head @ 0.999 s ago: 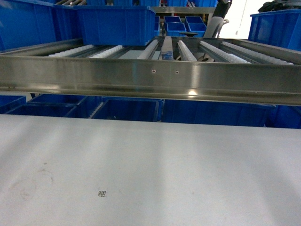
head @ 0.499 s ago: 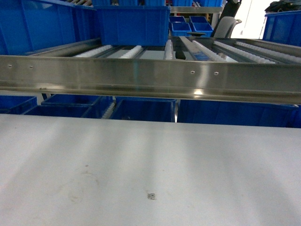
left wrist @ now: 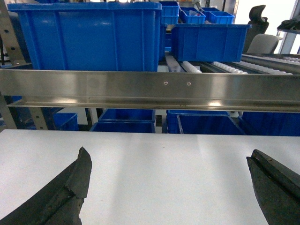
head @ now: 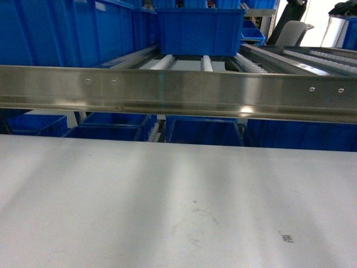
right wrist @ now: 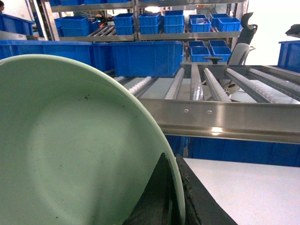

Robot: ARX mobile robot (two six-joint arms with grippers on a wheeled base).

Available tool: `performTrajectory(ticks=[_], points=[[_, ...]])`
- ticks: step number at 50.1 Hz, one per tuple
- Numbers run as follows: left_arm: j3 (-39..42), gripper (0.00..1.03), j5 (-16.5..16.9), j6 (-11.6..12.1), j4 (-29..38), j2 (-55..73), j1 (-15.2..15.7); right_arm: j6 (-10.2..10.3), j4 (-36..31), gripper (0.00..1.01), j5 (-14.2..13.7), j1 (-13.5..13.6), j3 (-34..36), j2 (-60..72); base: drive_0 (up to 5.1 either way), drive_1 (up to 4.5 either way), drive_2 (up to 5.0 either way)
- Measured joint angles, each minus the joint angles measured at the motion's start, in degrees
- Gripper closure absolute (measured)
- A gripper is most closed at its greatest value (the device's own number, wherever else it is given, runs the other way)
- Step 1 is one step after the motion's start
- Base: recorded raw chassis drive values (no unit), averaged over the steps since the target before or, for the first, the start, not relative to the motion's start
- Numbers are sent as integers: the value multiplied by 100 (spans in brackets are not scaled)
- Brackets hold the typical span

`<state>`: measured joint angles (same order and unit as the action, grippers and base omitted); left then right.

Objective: Place green bowl on second shelf with right arm

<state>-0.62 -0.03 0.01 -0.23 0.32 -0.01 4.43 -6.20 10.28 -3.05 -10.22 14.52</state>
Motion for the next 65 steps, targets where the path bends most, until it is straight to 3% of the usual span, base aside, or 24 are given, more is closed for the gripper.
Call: performTrajectory(ticks=[65], points=[[0, 5, 0, 0, 0, 0, 0, 0, -4, 99, 0, 0, 0, -2, -501, 244, 244]])
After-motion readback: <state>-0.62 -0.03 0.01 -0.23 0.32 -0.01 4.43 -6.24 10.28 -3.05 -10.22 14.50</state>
